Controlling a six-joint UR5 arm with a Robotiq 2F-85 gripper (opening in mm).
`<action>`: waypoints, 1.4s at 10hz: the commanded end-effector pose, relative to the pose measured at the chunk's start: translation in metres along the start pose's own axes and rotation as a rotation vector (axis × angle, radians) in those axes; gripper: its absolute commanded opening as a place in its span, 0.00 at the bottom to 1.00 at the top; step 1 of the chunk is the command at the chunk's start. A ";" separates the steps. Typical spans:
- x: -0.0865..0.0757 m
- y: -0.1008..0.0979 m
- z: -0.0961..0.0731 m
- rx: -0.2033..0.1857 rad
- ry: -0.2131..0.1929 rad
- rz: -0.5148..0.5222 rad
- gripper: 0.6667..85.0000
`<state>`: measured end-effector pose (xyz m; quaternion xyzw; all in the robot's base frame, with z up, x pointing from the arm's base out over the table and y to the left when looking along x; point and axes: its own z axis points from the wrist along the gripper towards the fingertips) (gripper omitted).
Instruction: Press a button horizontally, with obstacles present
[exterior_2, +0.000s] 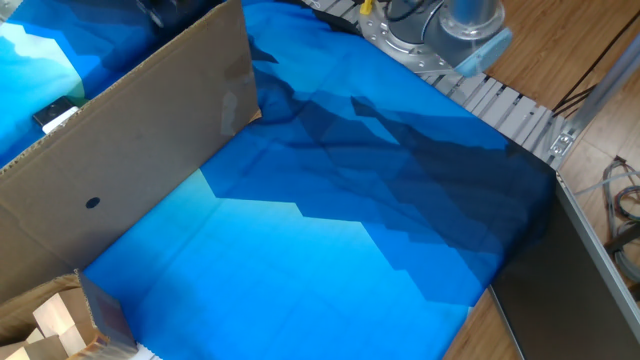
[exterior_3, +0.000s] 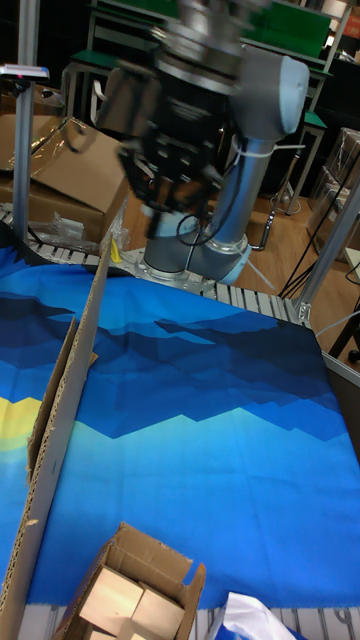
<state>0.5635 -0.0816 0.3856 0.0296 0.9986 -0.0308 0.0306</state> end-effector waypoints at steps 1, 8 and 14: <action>0.004 -0.063 -0.008 -0.035 0.017 -0.108 0.00; -0.023 -0.085 0.047 -0.109 -0.096 -0.194 0.00; -0.002 -0.086 0.050 -0.114 -0.006 -0.061 0.00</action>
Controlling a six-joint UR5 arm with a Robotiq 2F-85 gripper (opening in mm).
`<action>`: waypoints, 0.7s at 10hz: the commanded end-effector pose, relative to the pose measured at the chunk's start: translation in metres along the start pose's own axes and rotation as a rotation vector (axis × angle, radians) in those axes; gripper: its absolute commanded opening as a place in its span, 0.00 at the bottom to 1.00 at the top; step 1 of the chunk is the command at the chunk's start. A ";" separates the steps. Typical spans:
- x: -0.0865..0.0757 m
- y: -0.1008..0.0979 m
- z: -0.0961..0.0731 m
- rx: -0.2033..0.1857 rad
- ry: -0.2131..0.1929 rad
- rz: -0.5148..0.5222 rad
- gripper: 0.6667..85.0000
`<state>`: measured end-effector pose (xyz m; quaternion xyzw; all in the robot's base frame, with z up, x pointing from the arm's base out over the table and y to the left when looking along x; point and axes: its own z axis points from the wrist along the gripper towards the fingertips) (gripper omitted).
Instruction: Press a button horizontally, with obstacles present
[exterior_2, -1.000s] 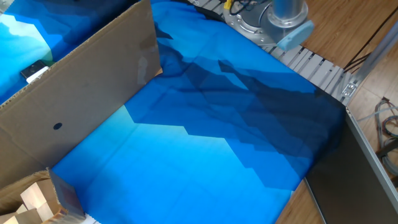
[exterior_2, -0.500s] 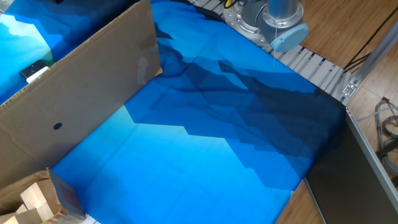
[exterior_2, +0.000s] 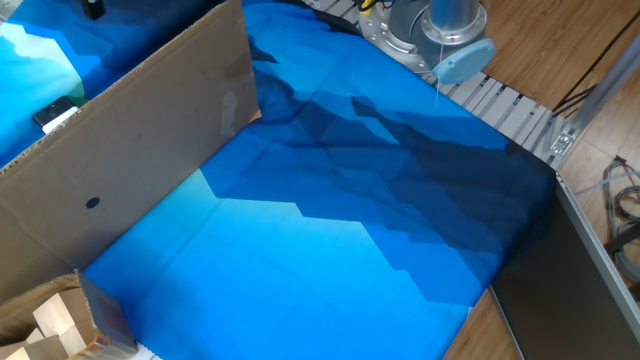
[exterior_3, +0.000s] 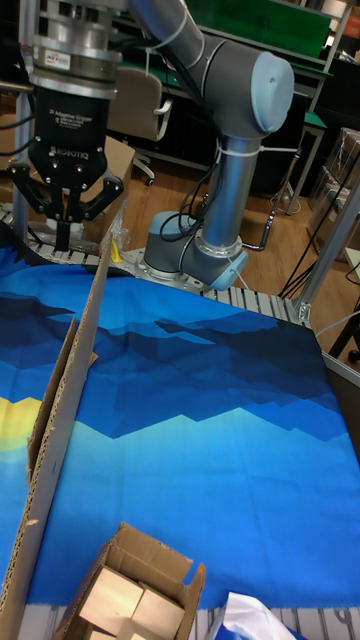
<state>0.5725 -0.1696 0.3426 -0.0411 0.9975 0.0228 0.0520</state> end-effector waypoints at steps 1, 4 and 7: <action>0.012 -0.004 0.001 0.011 0.041 0.118 0.00; -0.006 0.003 0.001 -0.017 -0.023 0.217 0.00; 0.008 -0.013 0.004 0.010 0.033 0.121 0.00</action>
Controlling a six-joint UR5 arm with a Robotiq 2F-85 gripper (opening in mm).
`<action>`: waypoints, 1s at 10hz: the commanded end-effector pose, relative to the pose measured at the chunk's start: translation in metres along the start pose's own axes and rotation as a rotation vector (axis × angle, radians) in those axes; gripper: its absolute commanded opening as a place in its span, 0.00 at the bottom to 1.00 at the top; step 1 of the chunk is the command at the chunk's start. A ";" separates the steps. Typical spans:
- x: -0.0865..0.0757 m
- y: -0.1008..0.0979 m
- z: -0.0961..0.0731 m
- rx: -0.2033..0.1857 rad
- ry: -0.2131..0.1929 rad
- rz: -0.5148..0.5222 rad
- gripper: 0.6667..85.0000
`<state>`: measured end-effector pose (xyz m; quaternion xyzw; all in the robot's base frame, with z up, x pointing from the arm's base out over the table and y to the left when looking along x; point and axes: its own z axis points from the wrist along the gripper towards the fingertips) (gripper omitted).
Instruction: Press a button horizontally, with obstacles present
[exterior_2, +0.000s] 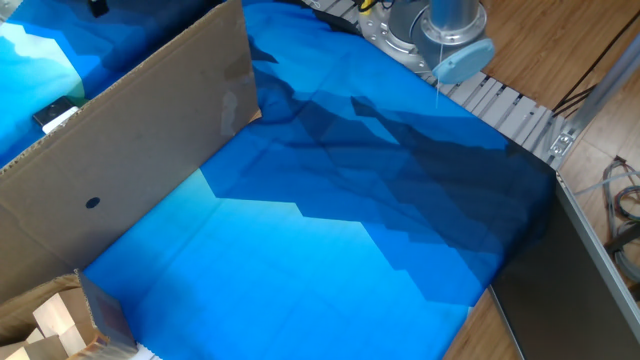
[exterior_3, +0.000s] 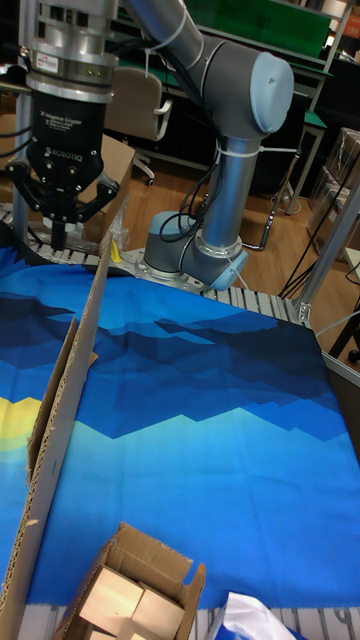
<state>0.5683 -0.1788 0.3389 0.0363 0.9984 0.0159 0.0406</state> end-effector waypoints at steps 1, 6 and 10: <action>-0.005 -0.030 0.018 -0.031 0.022 -0.080 0.00; -0.048 -0.070 0.114 -0.031 -0.070 -0.154 0.00; -0.065 -0.074 0.150 -0.030 -0.126 -0.164 0.00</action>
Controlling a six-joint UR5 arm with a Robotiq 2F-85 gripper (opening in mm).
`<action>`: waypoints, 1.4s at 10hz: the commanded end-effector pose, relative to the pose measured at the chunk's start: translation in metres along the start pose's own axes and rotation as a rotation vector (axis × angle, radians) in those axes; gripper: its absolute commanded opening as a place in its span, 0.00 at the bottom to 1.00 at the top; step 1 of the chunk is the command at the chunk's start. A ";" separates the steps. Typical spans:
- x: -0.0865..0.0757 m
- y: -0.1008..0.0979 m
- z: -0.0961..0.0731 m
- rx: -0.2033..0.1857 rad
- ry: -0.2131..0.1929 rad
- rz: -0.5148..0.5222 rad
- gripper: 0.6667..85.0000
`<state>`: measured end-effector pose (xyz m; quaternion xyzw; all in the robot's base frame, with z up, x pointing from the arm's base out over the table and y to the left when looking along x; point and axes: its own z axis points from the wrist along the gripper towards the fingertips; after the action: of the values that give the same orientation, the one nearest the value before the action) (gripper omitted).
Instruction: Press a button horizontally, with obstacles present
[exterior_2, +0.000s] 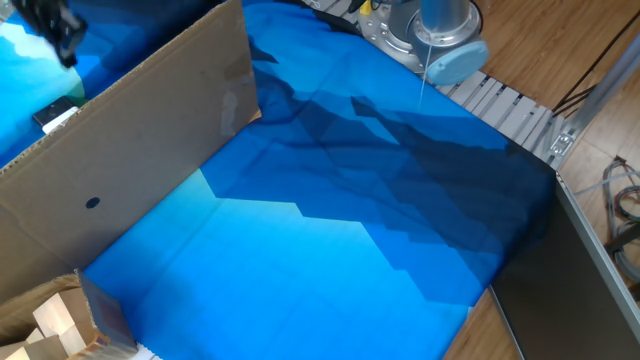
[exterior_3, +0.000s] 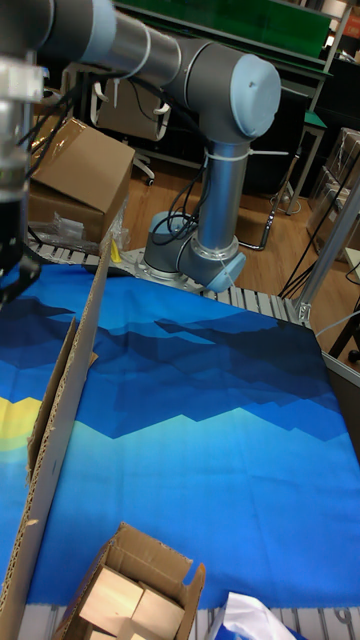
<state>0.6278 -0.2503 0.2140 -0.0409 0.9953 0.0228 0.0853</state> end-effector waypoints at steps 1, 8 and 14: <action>-0.008 -0.006 0.025 0.001 -0.040 -0.010 0.00; 0.030 -0.021 0.014 0.065 0.104 0.092 0.00; 0.029 -0.022 0.019 0.049 0.111 0.054 0.00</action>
<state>0.6029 -0.2770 0.1923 -0.0029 0.9993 -0.0154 0.0329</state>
